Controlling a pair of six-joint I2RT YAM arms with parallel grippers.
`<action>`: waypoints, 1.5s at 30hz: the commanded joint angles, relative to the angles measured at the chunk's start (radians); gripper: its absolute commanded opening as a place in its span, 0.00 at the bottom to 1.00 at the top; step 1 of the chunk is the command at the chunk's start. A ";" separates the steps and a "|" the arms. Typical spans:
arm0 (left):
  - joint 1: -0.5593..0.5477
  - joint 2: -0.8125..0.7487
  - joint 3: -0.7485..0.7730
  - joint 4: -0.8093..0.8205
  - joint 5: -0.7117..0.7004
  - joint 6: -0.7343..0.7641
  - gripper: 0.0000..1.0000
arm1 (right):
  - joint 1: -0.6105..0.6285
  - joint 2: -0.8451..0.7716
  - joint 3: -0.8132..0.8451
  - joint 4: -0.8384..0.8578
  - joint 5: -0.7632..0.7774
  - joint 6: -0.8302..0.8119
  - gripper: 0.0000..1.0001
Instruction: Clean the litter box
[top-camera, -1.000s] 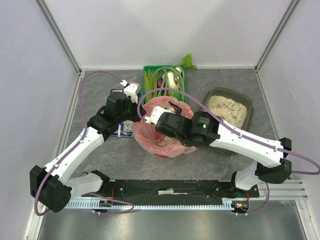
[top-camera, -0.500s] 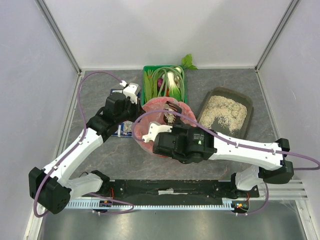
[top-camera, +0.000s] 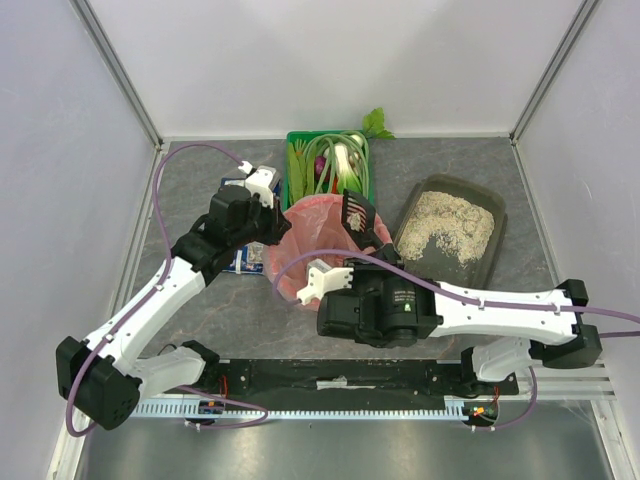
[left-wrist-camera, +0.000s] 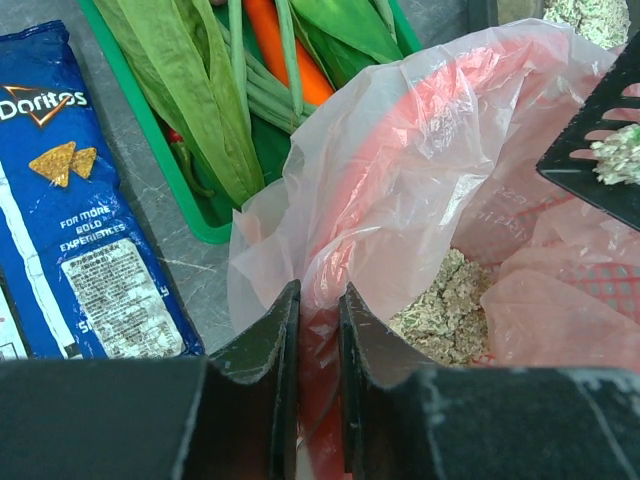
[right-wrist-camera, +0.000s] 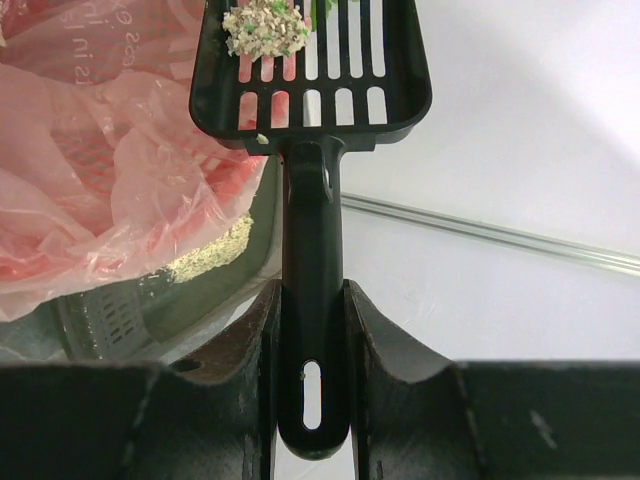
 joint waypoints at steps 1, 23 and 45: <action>0.003 -0.030 -0.005 0.036 -0.007 0.023 0.02 | 0.041 -0.051 -0.013 -0.087 0.092 -0.021 0.00; 0.003 -0.027 -0.011 0.045 -0.001 0.017 0.02 | 0.250 -0.089 -0.200 -0.041 0.349 -0.069 0.00; 0.003 -0.038 -0.031 0.076 0.022 0.000 0.02 | 0.116 -0.608 -0.359 0.842 0.202 -0.030 0.00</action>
